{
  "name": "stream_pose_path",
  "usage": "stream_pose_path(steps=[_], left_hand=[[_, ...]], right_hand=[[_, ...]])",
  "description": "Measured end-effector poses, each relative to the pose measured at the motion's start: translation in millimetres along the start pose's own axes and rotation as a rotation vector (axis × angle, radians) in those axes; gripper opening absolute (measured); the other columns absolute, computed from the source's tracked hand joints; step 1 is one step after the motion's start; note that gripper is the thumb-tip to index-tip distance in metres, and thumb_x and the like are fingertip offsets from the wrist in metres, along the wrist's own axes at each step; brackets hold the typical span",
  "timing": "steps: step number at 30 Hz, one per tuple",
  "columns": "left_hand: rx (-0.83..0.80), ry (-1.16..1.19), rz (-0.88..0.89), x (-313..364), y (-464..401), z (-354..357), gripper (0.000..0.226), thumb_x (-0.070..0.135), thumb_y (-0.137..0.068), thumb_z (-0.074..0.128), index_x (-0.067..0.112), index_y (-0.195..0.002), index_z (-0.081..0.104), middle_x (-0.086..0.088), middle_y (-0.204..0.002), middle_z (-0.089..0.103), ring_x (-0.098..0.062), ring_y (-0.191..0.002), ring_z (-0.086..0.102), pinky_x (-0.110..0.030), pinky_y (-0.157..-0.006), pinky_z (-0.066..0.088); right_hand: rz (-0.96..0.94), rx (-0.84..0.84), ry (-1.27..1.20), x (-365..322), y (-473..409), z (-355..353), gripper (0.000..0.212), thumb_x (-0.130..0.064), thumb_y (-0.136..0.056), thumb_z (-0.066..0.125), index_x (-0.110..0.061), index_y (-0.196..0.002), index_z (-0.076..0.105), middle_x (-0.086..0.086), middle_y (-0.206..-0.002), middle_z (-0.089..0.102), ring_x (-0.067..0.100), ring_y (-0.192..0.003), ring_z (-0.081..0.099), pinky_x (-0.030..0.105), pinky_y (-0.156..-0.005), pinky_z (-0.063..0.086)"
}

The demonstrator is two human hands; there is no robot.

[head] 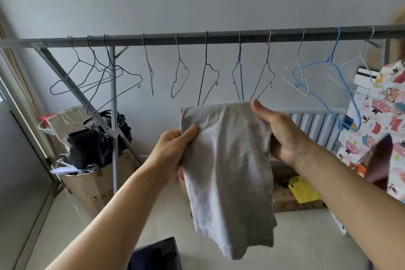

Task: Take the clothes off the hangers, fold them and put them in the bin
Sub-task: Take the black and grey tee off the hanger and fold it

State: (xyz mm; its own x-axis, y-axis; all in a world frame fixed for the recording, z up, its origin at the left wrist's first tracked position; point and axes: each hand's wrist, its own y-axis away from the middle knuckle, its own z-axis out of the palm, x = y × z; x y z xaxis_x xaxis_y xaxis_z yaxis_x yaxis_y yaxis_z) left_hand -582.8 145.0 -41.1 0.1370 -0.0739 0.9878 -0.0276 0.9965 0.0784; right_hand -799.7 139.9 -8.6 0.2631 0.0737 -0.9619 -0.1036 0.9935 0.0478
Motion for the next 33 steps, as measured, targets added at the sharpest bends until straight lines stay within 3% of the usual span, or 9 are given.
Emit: stream_pose_path(steps=[2, 5, 8, 11, 16, 22, 26, 29, 33], left_hand=[[-0.002, -0.001, 0.024, 5.1, -4.2, 2.9, 0.039, 0.031, -0.096, 0.060, -0.007, -0.096, 0.067, -0.018, -0.088, 0.071, -0.025, -0.077, 0.068, -0.031, -0.069, 0.058], [-0.015, -0.035, 0.102, 9.0, -9.6, 5.2, 0.038, 0.031, -0.101, 0.052, -0.001, -0.086, 0.067, -0.012, -0.078, 0.071, -0.017, -0.068, 0.067, -0.026, -0.065, 0.057], [0.176, -0.443, 0.424, 4.2, -13.9, 3.3, 0.046, 0.035, -0.104, 0.045, 0.003, -0.073, 0.055, -0.001, -0.065, 0.057, -0.016, -0.062, 0.050, -0.029, -0.058, 0.043], [0.355, -0.552, 0.626, -2.5, -13.2, 5.4, 0.046, 0.034, -0.105, 0.042, 0.015, -0.063, 0.036, 0.009, -0.055, 0.040, -0.014, -0.055, 0.033, -0.034, -0.054, 0.029], [0.474, -0.382, 0.619, -3.7, -19.3, 7.2, 0.049, 0.033, -0.106, 0.040, 0.021, -0.059, 0.036, 0.012, -0.049, 0.041, -0.005, -0.049, 0.032, -0.029, -0.050, 0.026], [0.406, -0.443, 0.708, -1.7, -14.8, 2.3, 0.046, 0.039, -0.105, 0.039, 0.009, -0.071, 0.048, 0.012, -0.058, 0.044, -0.003, -0.054, 0.035, -0.025, -0.055, 0.033], [0.336, -0.302, 0.643, 3.9, -23.2, 7.0, 0.050, 0.038, -0.105, 0.039, 0.003, -0.071, 0.049, 0.009, -0.063, 0.045, -0.004, -0.060, 0.038, -0.025, -0.058, 0.036], [0.213, -0.221, 0.594, 6.1, -27.5, 10.3, 0.059, 0.043, -0.103, 0.039, -0.011, -0.088, 0.056, -0.006, -0.076, 0.052, -0.013, -0.073, 0.047, -0.033, -0.068, 0.044], [0.075, -0.184, 0.553, 14.8, -30.8, 13.0, 0.045, 0.035, -0.105, 0.037, 0.006, -0.084, 0.063, 0.001, -0.075, 0.060, -0.008, -0.071, 0.055, -0.022, -0.065, 0.050]], right_hand=[[0.082, -0.100, -0.075, 13.9, 7.1, -0.7, 0.041, -0.051, -0.067, 0.069, -0.016, -0.087, 0.080, 0.009, -0.100, 0.075, 0.022, -0.089, 0.073, 0.038, -0.083, 0.055], [0.126, -0.093, -0.102, 39.6, 9.6, 3.5, 0.043, -0.027, -0.066, 0.081, -0.008, -0.104, 0.074, 0.017, -0.111, 0.072, 0.028, -0.095, 0.071, 0.038, -0.082, 0.057], [0.076, 0.053, -0.147, 46.6, 5.0, 7.9, 0.033, -0.012, -0.077, 0.074, -0.002, -0.108, 0.070, 0.017, -0.105, 0.073, 0.027, -0.092, 0.072, 0.034, -0.072, 0.058], [-0.002, 0.081, -0.205, 44.8, 0.8, 9.0, 0.039, -0.019, -0.070, 0.075, 0.001, -0.104, 0.070, 0.016, -0.098, 0.075, 0.025, -0.086, 0.074, 0.029, -0.063, 0.059], [0.076, -0.150, -0.240, 54.7, 5.0, 5.1, 0.051, -0.043, -0.070, 0.069, -0.007, -0.105, 0.074, 0.016, -0.110, 0.072, 0.028, -0.099, 0.071, 0.037, -0.080, 0.060], [0.062, -0.079, -0.342, 54.0, -7.3, 5.6, 0.045, -0.029, -0.081, 0.060, -0.007, -0.121, 0.065, 0.017, -0.115, 0.070, 0.029, -0.105, 0.069, 0.044, -0.094, 0.051], [0.085, -0.147, -0.444, 49.2, -9.2, 3.2, 0.038, -0.035, -0.081, 0.061, -0.009, -0.103, 0.075, 0.016, -0.103, 0.072, 0.029, -0.095, 0.071, 0.048, -0.091, 0.055], [0.121, -0.209, -0.478, 51.0, -12.4, 2.0, 0.072, -0.045, -0.061, 0.085, -0.004, -0.119, 0.066, 0.018, -0.108, 0.069, 0.034, -0.099, 0.068, 0.051, -0.088, 0.055], [0.198, -0.206, -0.550, 67.0, -14.5, -0.1, 0.103, -0.037, -0.037, 0.098, -0.007, -0.129, 0.062, 0.020, -0.121, 0.066, 0.036, -0.102, 0.068, 0.052, -0.082, 0.056]])
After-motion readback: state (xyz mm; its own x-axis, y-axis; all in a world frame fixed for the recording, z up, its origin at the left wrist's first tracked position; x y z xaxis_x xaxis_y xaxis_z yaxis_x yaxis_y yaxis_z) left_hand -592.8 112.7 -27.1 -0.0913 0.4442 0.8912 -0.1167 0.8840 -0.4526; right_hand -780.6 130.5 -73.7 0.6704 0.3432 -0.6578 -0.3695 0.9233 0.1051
